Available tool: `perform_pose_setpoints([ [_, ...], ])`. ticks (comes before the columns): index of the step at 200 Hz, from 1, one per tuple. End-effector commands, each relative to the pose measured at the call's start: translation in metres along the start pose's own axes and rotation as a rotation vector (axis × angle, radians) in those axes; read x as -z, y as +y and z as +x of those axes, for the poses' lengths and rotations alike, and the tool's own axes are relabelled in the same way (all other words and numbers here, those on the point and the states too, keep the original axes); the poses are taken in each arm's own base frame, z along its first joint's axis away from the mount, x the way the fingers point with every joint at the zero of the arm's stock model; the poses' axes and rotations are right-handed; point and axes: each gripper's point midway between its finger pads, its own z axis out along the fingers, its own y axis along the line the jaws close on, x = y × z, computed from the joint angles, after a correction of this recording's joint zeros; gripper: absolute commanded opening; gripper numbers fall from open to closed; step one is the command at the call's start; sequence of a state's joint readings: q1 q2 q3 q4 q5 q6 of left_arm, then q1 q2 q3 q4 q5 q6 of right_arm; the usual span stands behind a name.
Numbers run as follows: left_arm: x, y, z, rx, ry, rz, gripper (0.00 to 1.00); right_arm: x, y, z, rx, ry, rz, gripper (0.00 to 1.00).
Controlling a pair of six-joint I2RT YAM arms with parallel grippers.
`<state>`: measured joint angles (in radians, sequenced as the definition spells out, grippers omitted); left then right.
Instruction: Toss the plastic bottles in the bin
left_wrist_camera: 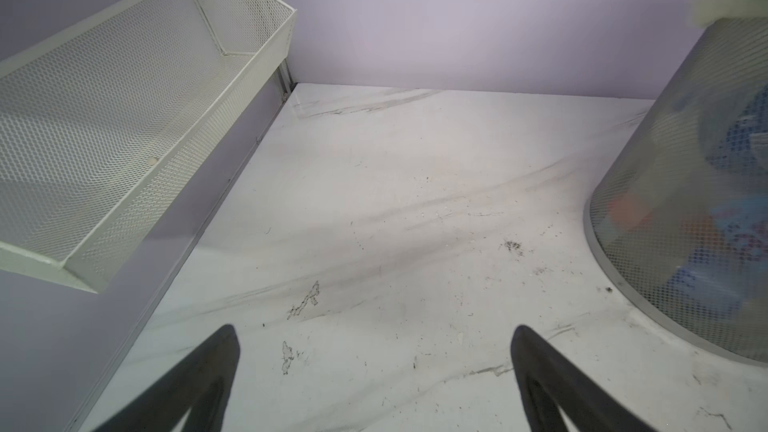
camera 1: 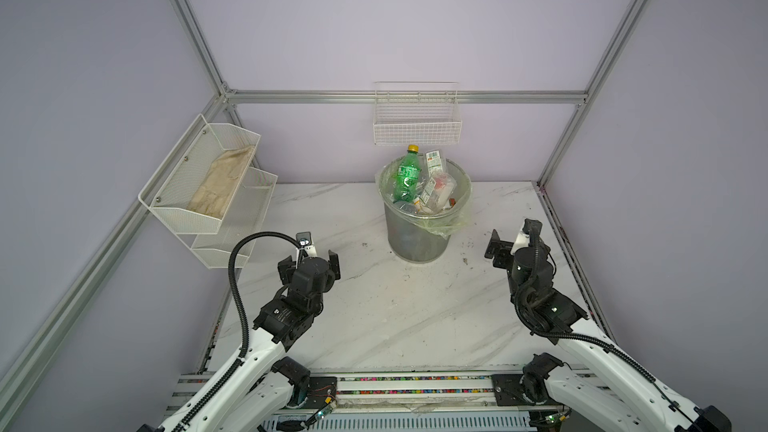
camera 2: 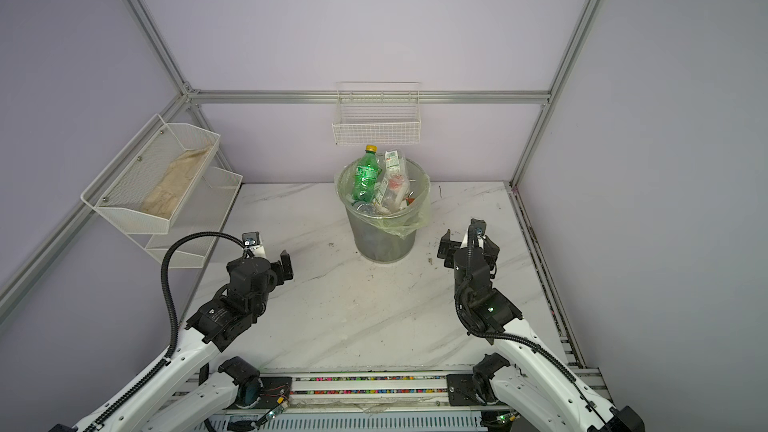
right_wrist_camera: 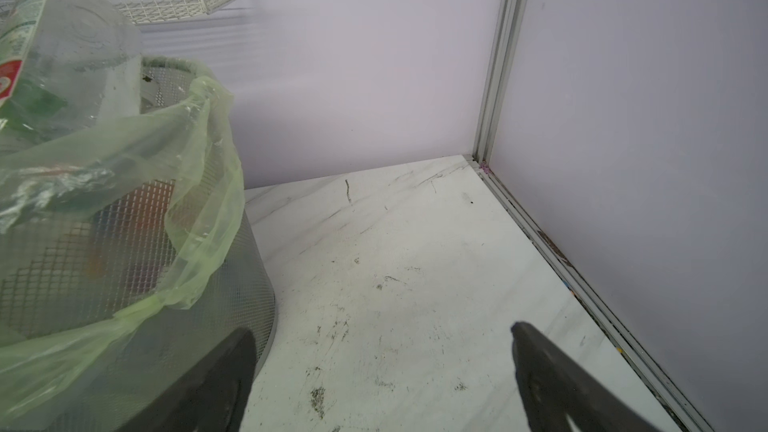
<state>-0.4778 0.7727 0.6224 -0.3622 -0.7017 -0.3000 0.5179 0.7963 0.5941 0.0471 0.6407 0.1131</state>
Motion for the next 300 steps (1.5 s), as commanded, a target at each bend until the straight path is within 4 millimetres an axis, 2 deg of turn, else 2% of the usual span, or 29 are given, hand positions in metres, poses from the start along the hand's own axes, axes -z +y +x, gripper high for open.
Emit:
perform_pose_setpoints([
  [1,-0.009,0.013,0.007,-0.015,-0.030,-0.085,1.00,0.000,-0.008,-0.006,-0.016,-0.057,0.034,0.97],
  [38,-0.018,0.021,0.022,-0.046,-0.025,-0.158,1.00,-0.005,-0.013,0.019,-0.024,-0.042,0.060,0.98],
  [65,-0.024,0.036,0.034,-0.055,-0.055,-0.272,1.00,-0.007,-0.018,0.034,-0.043,-0.055,0.073,0.97],
  [85,-0.032,0.043,0.049,-0.060,-0.067,-0.327,1.00,-0.009,-0.020,0.042,-0.045,-0.080,0.079,0.97],
  [114,-0.046,0.041,0.070,-0.060,-0.048,-0.355,1.00,-0.021,-0.029,0.060,-0.034,-0.085,0.118,0.97],
  [135,-0.050,0.038,0.065,-0.050,-0.055,-0.359,1.00,-0.028,-0.034,0.074,-0.032,-0.088,0.138,0.97],
  [154,-0.051,0.039,0.057,-0.042,-0.112,-0.361,1.00,-0.034,-0.035,0.072,-0.036,-0.102,0.150,0.98],
  [190,-0.058,0.049,0.047,0.013,-0.191,-0.378,1.00,-0.047,-0.053,0.066,-0.075,-0.165,0.208,0.97],
  [221,-0.063,0.051,0.043,0.025,-0.207,-0.387,1.00,-0.062,-0.053,0.067,-0.068,-0.165,0.215,0.97],
  [300,-0.062,0.059,0.041,0.075,-0.255,-0.390,1.00,-0.065,-0.058,0.061,-0.105,-0.244,0.206,0.97],
])
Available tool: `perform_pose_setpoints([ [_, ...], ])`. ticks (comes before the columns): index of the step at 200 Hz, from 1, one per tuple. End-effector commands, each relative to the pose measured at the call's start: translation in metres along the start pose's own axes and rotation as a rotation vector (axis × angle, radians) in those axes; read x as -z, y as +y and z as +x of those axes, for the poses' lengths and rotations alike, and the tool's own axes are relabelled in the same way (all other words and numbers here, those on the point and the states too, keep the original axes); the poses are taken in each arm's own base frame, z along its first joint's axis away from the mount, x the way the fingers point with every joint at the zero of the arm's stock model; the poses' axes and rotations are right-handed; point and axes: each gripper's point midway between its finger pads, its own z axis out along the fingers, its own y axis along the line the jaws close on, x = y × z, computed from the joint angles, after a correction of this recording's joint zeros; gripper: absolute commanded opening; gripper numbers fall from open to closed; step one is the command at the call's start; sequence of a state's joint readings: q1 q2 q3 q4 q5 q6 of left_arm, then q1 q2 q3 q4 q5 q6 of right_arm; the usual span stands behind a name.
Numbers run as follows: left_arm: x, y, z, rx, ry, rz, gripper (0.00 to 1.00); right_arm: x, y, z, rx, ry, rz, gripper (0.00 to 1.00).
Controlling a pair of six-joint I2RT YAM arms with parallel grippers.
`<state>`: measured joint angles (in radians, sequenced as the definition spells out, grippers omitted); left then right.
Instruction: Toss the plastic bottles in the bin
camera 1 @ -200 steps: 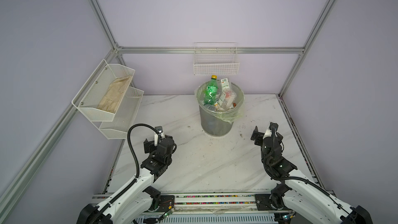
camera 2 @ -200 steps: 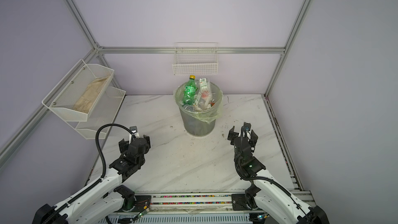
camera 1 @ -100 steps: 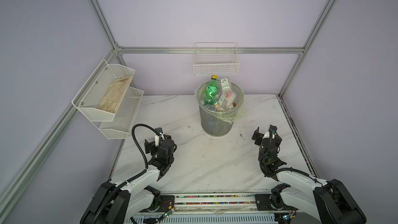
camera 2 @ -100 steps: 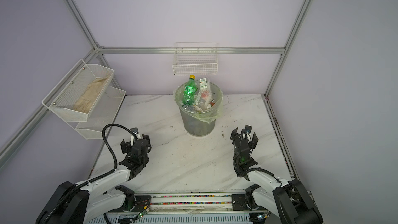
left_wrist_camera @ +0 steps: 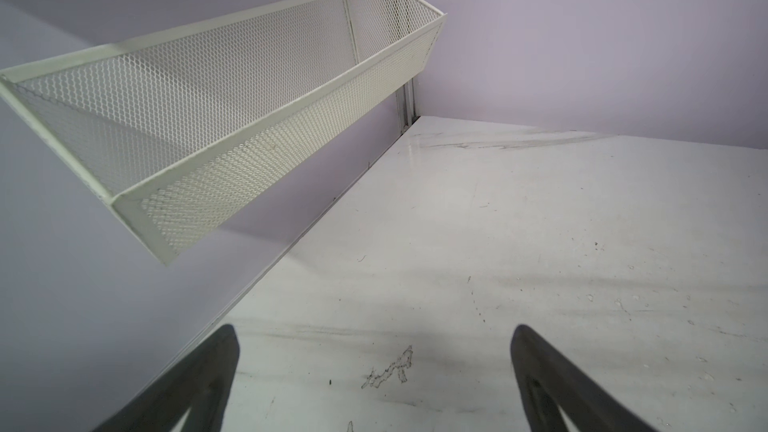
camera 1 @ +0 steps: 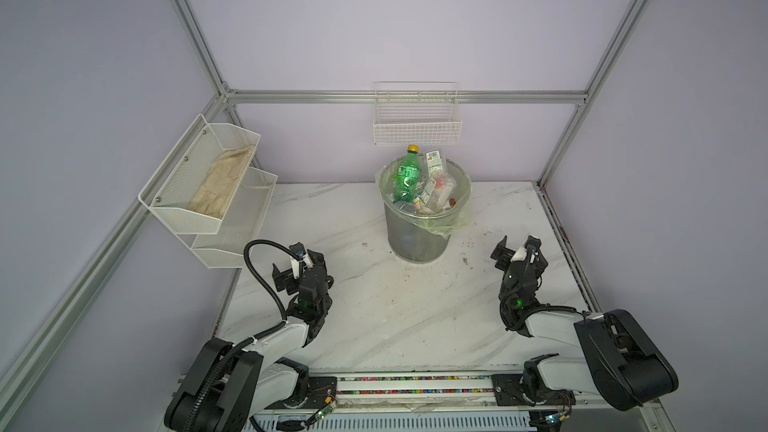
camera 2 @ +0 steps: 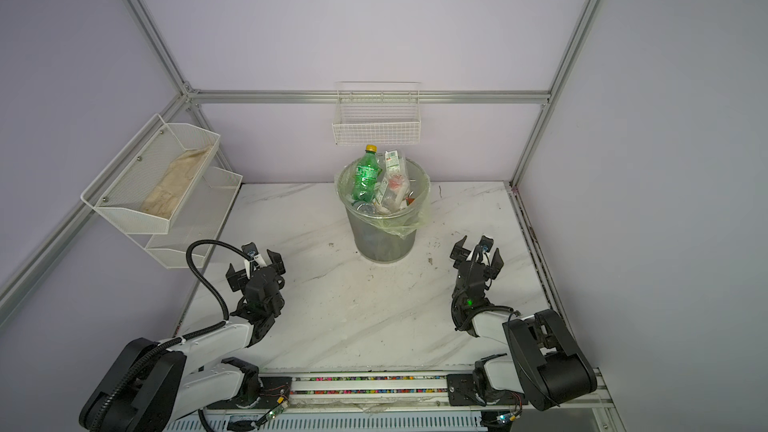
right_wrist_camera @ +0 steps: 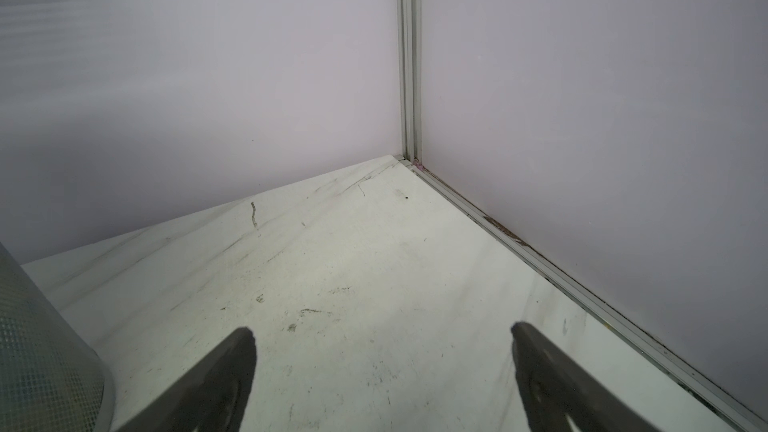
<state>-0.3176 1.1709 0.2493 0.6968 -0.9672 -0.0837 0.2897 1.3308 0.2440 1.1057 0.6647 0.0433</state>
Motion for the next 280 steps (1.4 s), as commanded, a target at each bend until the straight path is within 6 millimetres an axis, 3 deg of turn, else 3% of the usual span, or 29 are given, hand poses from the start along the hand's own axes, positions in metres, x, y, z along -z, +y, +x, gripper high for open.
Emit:
perform_pose_setpoints([
  [1,0.001,0.006,-0.003,0.043,-0.038,-0.008,1.00,0.001,0.002,-0.019,-0.048,-0.085,-0.019,0.97],
  [118,0.002,0.017,-0.013,0.149,-0.172,-0.013,1.00,-0.003,-0.003,-0.018,-0.114,-0.179,-0.034,0.97],
  [151,-0.003,0.002,-0.019,0.133,-0.204,0.050,1.00,-0.002,-0.009,-0.014,-0.114,-0.225,-0.016,0.97],
  [157,-0.007,-0.001,-0.010,0.114,-0.185,0.061,1.00,0.000,-0.012,-0.014,-0.121,-0.231,-0.011,0.97],
  [191,-0.013,-0.004,-0.002,0.126,-0.191,0.092,1.00,-0.003,-0.019,-0.009,-0.148,-0.223,0.015,0.97],
  [214,-0.008,-0.023,-0.002,0.066,-0.203,0.203,1.00,-0.002,-0.007,-0.009,-0.108,-0.221,-0.056,0.97],
  [248,0.002,-0.065,0.009,-0.081,-0.214,0.411,1.00,-0.002,-0.004,-0.008,-0.101,-0.218,-0.071,0.97],
  [258,0.002,-0.064,0.009,-0.075,-0.213,0.414,1.00,-0.002,0.000,-0.008,-0.085,-0.217,-0.095,0.97],
  [269,0.003,-0.064,0.010,-0.079,-0.212,0.413,1.00,0.000,0.024,-0.003,-0.010,-0.207,-0.225,0.98],
  [280,0.003,-0.064,0.009,-0.077,-0.213,0.414,1.00,0.011,0.068,0.013,0.172,-0.205,-0.464,0.98],
])
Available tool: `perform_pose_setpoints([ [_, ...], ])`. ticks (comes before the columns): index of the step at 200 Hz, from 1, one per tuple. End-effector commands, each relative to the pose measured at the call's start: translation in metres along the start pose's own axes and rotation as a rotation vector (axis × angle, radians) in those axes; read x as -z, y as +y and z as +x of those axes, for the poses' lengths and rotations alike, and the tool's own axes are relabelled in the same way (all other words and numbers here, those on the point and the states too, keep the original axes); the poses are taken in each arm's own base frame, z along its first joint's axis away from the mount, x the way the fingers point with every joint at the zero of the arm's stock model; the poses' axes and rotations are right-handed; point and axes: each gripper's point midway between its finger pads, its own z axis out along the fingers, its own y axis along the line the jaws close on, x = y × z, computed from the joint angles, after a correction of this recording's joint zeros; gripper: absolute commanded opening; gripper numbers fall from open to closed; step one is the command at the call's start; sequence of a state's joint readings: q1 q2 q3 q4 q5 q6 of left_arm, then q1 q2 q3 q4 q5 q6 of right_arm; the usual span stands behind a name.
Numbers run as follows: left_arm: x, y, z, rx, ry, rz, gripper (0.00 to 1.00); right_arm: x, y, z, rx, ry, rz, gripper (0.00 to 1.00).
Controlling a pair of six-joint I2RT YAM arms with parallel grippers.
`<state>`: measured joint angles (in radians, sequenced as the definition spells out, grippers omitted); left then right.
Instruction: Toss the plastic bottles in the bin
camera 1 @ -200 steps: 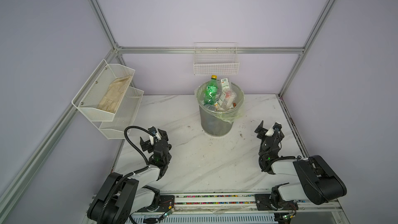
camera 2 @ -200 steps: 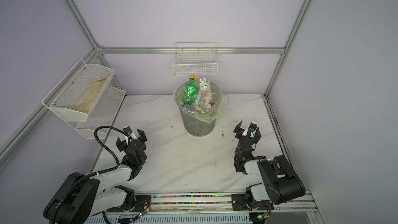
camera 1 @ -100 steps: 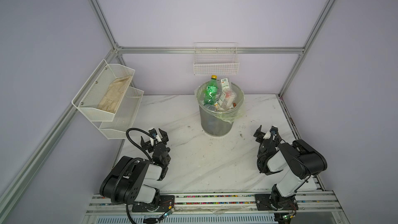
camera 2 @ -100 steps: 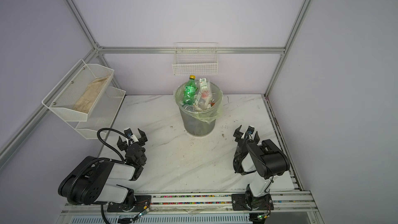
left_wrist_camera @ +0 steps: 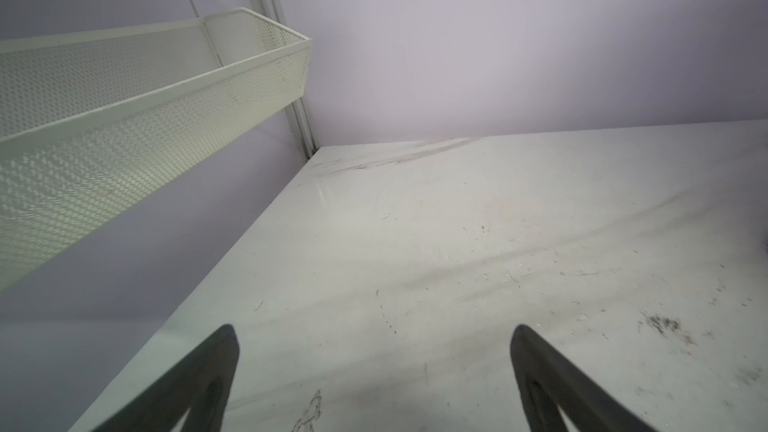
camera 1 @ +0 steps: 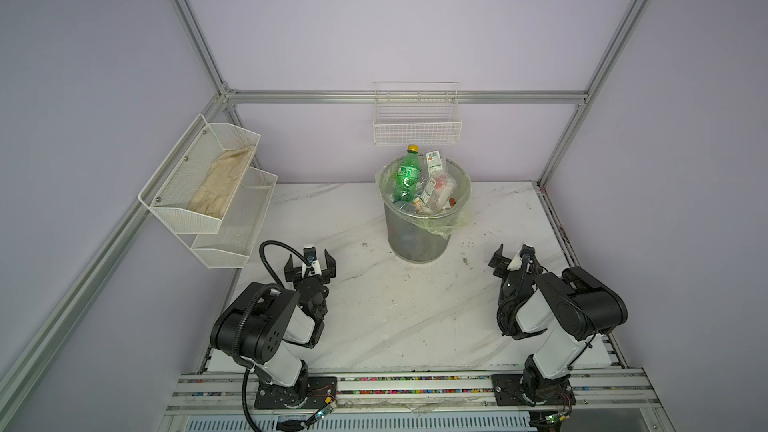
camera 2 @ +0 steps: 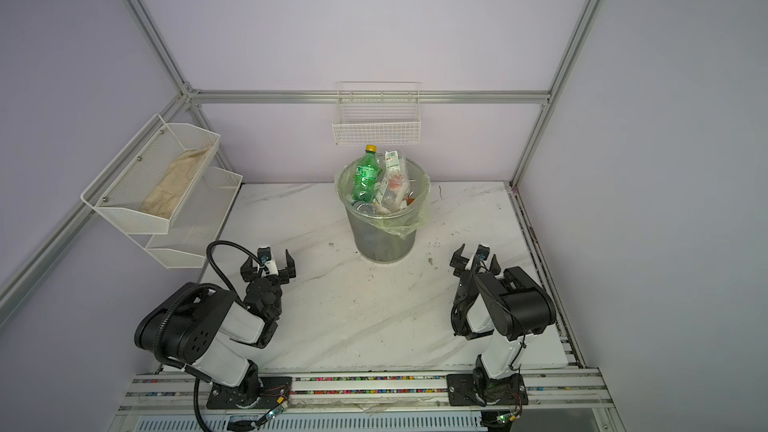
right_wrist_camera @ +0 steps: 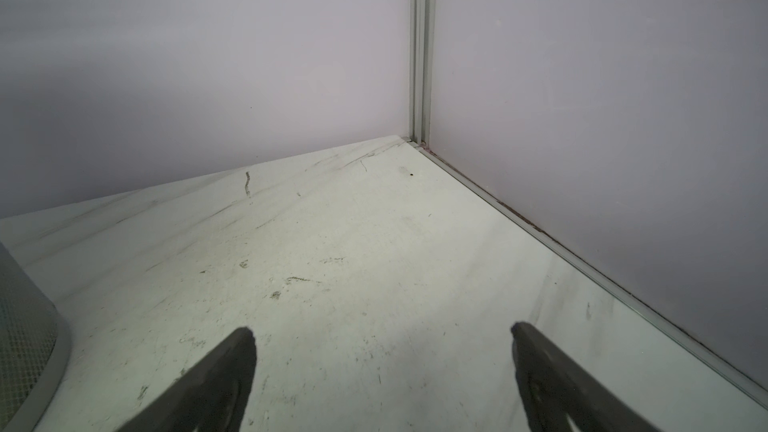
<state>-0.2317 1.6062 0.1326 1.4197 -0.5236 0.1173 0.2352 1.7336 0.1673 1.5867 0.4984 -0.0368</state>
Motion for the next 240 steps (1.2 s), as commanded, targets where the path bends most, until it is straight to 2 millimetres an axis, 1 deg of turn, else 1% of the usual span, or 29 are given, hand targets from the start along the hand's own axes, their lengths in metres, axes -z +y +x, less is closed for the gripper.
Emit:
perform_pose_setpoints([
  [1,0.005,-0.008,-0.016,-0.012,-0.075,0.062,1.00,0.013,0.064,-0.042,0.127,-0.222,-0.359,0.98],
  [5,0.006,-0.008,-0.016,-0.013,-0.075,0.062,1.00,0.016,0.070,-0.040,0.140,-0.220,-0.377,0.98],
  [11,0.005,-0.008,-0.016,-0.015,-0.074,0.061,1.00,0.019,0.069,-0.040,0.118,-0.213,-0.374,0.98],
  [15,0.005,-0.008,-0.016,-0.015,-0.074,0.061,1.00,0.016,0.066,-0.040,0.111,-0.212,-0.357,0.97],
  [58,0.007,-0.013,-0.015,-0.026,-0.077,0.094,1.00,0.001,0.057,-0.040,0.080,-0.206,-0.259,0.97],
  [70,0.006,-0.014,-0.015,-0.028,-0.077,0.095,1.00,-0.006,0.051,-0.040,0.054,-0.204,-0.209,0.97],
  [81,0.005,-0.014,-0.016,-0.028,-0.079,0.098,1.00,-0.012,0.041,-0.040,0.026,-0.202,-0.141,0.97],
  [97,0.001,-0.014,-0.012,-0.027,-0.070,0.103,1.00,-0.025,0.038,-0.037,0.005,-0.161,-0.086,0.97],
  [107,-0.002,-0.013,-0.013,-0.022,-0.072,0.101,1.00,-0.039,0.037,-0.035,0.005,-0.125,-0.063,0.97],
  [120,-0.006,-0.013,-0.012,-0.025,-0.069,0.099,1.00,-0.059,0.033,-0.025,-0.011,-0.041,-0.042,0.97],
  [131,-0.010,-0.011,-0.012,-0.021,-0.069,0.101,1.00,-0.067,0.026,-0.023,-0.029,-0.011,-0.035,0.97],
  [144,-0.020,-0.007,-0.012,-0.001,-0.061,0.087,1.00,-0.068,0.025,-0.023,-0.028,-0.012,-0.032,0.97],
  [161,-0.037,0.000,-0.007,0.034,0.022,0.074,1.00,-0.067,0.025,-0.023,-0.027,-0.012,-0.034,0.97],
  [163,-0.040,-0.001,-0.001,0.032,0.054,0.077,1.00,-0.068,0.025,-0.023,-0.029,-0.012,-0.034,0.97],
  [167,-0.045,0.001,0.004,0.031,0.092,0.077,1.00,-0.067,0.025,-0.023,-0.028,-0.012,-0.033,0.97],
  [175,-0.055,0.002,0.007,0.050,0.142,0.083,1.00,-0.067,0.025,-0.023,-0.026,-0.013,-0.034,0.97],
  [183,-0.060,0.003,0.012,0.066,0.178,0.116,1.00,-0.067,0.025,-0.024,-0.025,-0.017,-0.034,0.98],
  [194,-0.062,0.004,0.013,0.092,0.184,0.158,1.00,-0.067,0.025,-0.024,-0.024,-0.015,-0.034,0.97],
  [240,-0.062,0.006,0.013,0.101,0.181,0.156,1.00,-0.066,0.024,-0.025,-0.020,-0.020,-0.033,0.97],
])
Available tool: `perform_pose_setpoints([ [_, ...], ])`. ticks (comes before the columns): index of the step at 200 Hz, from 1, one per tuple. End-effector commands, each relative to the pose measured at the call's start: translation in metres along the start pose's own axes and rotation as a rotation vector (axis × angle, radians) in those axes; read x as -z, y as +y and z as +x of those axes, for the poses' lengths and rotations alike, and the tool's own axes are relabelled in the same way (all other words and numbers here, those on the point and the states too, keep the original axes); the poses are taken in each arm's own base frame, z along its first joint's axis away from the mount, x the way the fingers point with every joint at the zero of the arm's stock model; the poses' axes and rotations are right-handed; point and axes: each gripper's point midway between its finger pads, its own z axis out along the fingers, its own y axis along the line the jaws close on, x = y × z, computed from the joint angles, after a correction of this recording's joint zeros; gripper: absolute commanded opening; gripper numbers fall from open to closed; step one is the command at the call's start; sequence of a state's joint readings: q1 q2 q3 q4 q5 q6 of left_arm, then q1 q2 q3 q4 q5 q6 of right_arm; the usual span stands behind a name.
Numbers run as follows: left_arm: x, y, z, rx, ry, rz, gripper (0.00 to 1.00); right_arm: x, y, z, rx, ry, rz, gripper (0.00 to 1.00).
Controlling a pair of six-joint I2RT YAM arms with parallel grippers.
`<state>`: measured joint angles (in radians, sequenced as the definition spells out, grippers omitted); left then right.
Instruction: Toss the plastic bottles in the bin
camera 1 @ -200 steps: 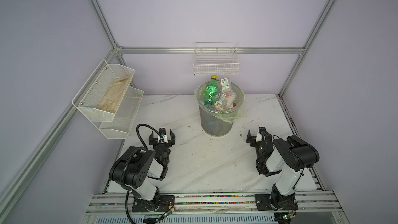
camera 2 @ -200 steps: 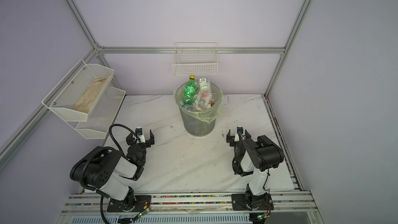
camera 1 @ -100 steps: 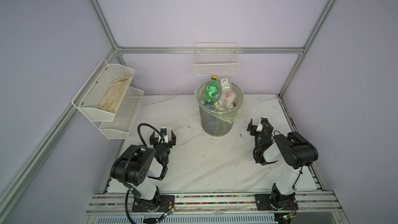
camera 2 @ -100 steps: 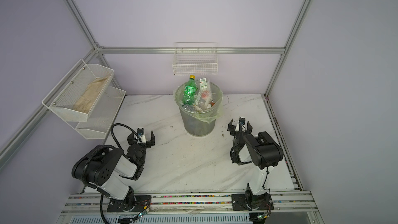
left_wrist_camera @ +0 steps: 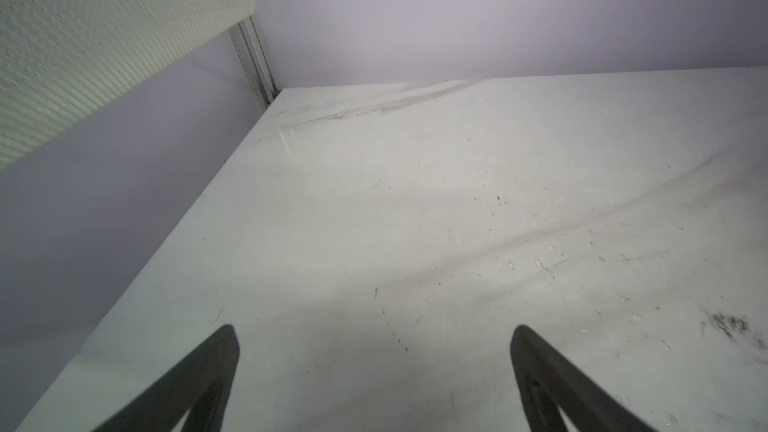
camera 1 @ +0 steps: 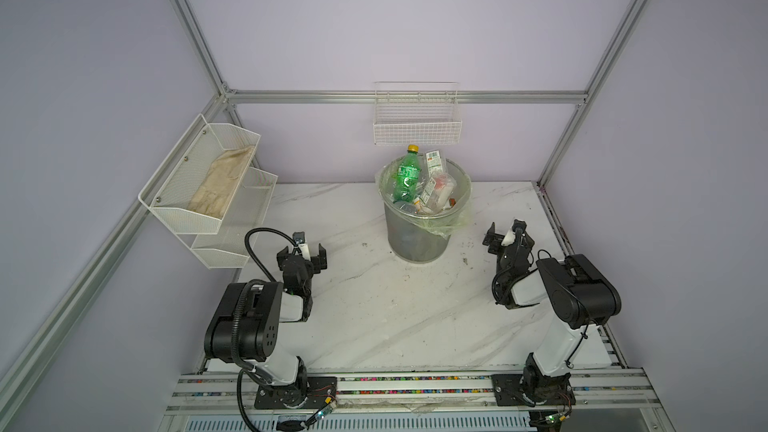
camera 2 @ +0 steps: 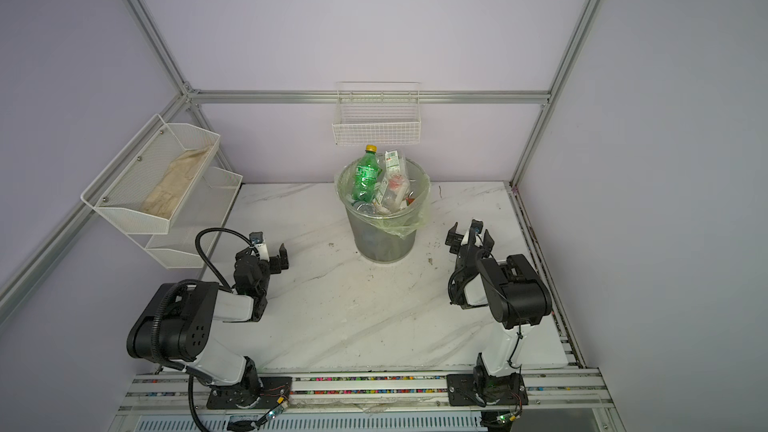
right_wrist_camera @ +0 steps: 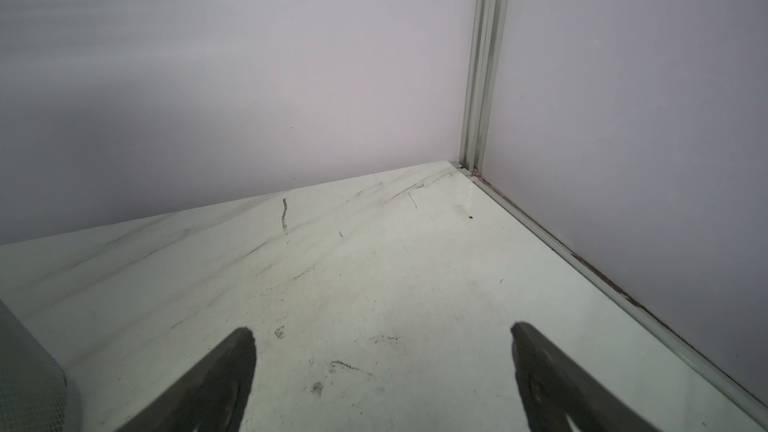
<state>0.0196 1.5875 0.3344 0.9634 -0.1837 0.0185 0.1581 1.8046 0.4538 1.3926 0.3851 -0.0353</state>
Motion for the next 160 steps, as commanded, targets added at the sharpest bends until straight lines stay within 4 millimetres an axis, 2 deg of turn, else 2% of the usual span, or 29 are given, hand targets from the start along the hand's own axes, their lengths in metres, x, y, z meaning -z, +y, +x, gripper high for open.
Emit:
perform_pose_setpoints([
  [1,-0.005,-0.007,-0.022,0.036,-0.043,0.047,1.00,0.003,-0.001,-0.003,-0.005,-0.007,0.004,0.97],
  [65,0.000,-0.015,-0.023,0.012,-0.064,0.085,1.00,0.002,-0.001,-0.003,-0.005,-0.007,0.005,0.97],
  [80,0.000,-0.015,-0.022,0.010,-0.061,0.085,1.00,0.003,0.016,-0.001,0.031,0.002,-0.101,0.97],
  [95,-0.001,-0.017,-0.022,0.008,-0.059,0.093,1.00,0.004,0.021,0.000,0.037,0.005,-0.139,0.97],
  [117,-0.008,-0.013,-0.021,0.039,-0.032,0.119,1.00,-0.001,0.020,0.001,0.021,0.020,-0.151,0.97],
  [160,-0.005,-0.013,-0.022,0.039,-0.040,0.118,1.00,-0.001,0.019,0.000,0.023,0.018,-0.154,0.98],
])
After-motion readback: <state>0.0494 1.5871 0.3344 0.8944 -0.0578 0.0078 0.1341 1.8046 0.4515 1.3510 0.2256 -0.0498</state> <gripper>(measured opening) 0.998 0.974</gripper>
